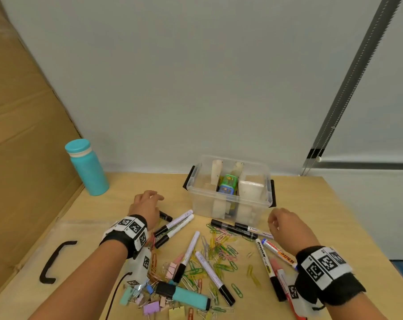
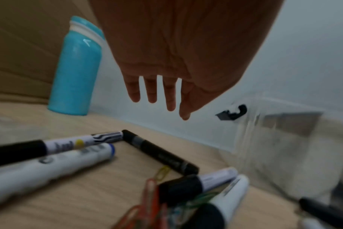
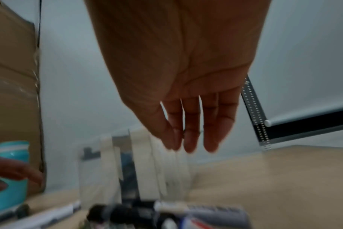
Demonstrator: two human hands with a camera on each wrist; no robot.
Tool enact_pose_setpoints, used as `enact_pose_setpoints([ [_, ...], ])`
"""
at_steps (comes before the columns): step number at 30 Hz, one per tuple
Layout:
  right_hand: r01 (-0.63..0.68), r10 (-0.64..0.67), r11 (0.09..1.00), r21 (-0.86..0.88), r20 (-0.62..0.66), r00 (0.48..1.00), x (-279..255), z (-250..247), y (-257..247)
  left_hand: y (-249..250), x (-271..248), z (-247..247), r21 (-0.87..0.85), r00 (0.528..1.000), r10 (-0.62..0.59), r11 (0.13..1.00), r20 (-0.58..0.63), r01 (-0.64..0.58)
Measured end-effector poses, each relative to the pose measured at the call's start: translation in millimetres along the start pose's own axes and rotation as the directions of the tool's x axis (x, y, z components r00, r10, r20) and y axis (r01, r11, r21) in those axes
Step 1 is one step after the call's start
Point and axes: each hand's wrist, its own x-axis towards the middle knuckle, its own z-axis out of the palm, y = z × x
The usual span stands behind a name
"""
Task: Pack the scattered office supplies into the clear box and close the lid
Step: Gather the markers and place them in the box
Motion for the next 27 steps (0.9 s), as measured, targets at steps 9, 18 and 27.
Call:
enact_pose_setpoints([
  [9,-0.185,0.229,0.970,-0.158,0.337,0.913,-19.5,33.7,26.1,-4.2,19.2,9.0,0.316,0.953,0.016,0.942,0.303,-0.117],
  [18,-0.282,0.246,0.945,0.164,0.210,0.946,-23.3,27.2,23.1,9.9,30.2,19.0,0.370,0.945,-0.011,0.922,0.327,-0.118],
  [27,-0.210,0.203,0.978,-0.015,0.335,0.920,-23.9,41.9,-1.2,8.4,28.5,7.0,0.309,0.951,0.106,0.930,0.290,-0.198],
])
